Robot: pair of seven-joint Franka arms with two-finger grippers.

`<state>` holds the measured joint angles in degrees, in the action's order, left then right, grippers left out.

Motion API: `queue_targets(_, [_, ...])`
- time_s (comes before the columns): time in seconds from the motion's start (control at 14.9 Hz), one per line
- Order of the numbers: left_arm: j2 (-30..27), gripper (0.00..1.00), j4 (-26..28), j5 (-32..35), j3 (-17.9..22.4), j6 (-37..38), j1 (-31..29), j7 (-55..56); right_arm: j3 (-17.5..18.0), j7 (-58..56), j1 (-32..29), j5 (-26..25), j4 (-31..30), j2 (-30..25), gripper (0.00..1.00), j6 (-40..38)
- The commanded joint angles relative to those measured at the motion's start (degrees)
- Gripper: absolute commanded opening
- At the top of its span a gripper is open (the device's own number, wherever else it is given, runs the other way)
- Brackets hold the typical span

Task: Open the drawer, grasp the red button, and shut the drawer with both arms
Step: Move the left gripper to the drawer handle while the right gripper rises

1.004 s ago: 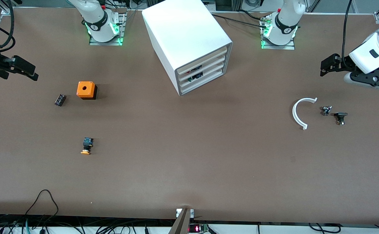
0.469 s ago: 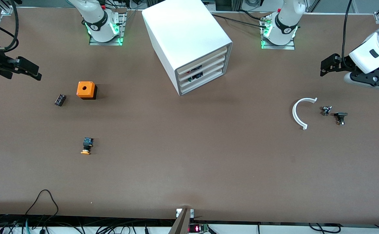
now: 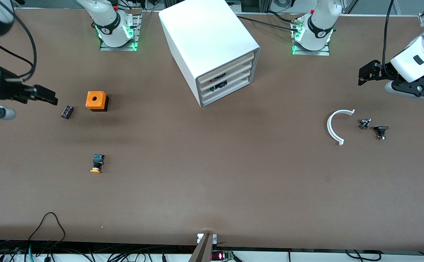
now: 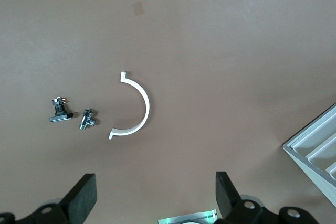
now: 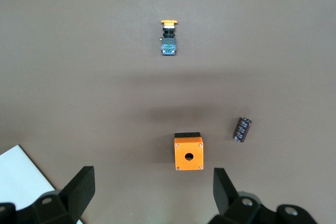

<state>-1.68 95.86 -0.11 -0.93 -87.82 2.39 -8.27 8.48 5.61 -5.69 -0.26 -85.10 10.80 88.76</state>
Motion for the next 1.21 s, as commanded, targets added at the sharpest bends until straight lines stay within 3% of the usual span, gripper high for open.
queue_targets(0.0, [1.2,1.00,-2.3,-0.6,0.3,1.4,0.5,-0.3,0.2,-0.2,0.2,0.2,0.5,2.9,1.00,1.8])
queue_targets(0.54, [1.2,1.00,-2.3,-0.9,0.2,1.5,0.6,0.4,0.2,0.5,2.3,0.3,0.7,9.9,0.99,8.7])
queue_targets(1.14, [2.0,1.00,-2.2,-1.5,0.0,1.5,0.6,-0.3,0.2,9.8,6.8,0.2,0.7,14.9,0.99,14.1])
